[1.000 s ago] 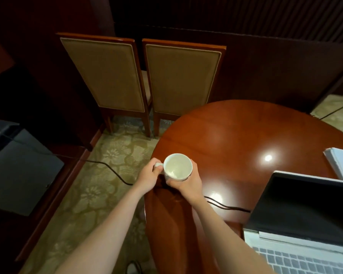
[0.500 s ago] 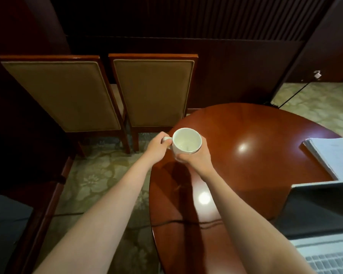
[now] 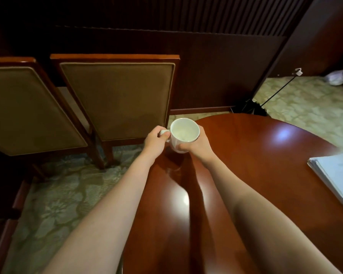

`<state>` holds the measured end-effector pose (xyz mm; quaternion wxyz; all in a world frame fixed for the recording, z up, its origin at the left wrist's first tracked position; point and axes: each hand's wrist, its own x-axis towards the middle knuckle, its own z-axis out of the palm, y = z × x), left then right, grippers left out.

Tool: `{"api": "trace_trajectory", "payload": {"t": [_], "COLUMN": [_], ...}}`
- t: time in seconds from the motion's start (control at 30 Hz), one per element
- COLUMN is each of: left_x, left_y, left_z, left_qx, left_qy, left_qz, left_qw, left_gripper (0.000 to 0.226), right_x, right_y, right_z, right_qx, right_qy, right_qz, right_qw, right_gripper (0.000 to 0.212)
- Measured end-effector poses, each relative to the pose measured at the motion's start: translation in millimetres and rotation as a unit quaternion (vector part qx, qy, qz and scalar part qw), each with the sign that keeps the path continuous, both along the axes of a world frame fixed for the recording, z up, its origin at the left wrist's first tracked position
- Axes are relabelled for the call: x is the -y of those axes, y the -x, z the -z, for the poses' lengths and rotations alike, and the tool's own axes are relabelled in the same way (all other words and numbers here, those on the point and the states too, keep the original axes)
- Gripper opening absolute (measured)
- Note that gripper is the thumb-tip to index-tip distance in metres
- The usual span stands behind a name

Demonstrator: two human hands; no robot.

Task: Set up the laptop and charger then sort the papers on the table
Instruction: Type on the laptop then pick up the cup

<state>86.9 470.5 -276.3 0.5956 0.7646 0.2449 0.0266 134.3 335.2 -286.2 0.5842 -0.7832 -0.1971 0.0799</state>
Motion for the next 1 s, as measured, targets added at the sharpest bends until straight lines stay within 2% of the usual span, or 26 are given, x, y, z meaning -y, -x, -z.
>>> {"api": "trace_trajectory", "payload": {"t": [0.27, 0.43, 0.77, 1.0], "left_x": [0, -3, 3, 14], "left_y": [-42, -49, -53, -54], "left_z": [16, 24, 36, 40], "left_qx": [0.009, -0.004, 0.007, 0.017], "left_qy": [0.006, 0.006, 0.044, 0.064], "left_qz": [0.005, -0.006, -0.032, -0.075], "left_qw": [1.0, 1.0, 0.998, 0.995], "left_gripper": [0.01, 0.009, 0.01, 0.018], "right_x": [-2, -5, -5, -4], "right_y": [-47, -52, -55, -49], "right_z": [14, 23, 30, 44], "right_qx": [0.003, -0.007, -0.04, -0.097], "right_qy": [0.023, 0.013, -0.002, -0.017], "right_qz": [0.003, 0.0, 0.014, 0.056], "right_qw": [1.0, 1.0, 0.999, 0.994], "right_gripper": [0.07, 0.059, 0.056, 0.079]}}
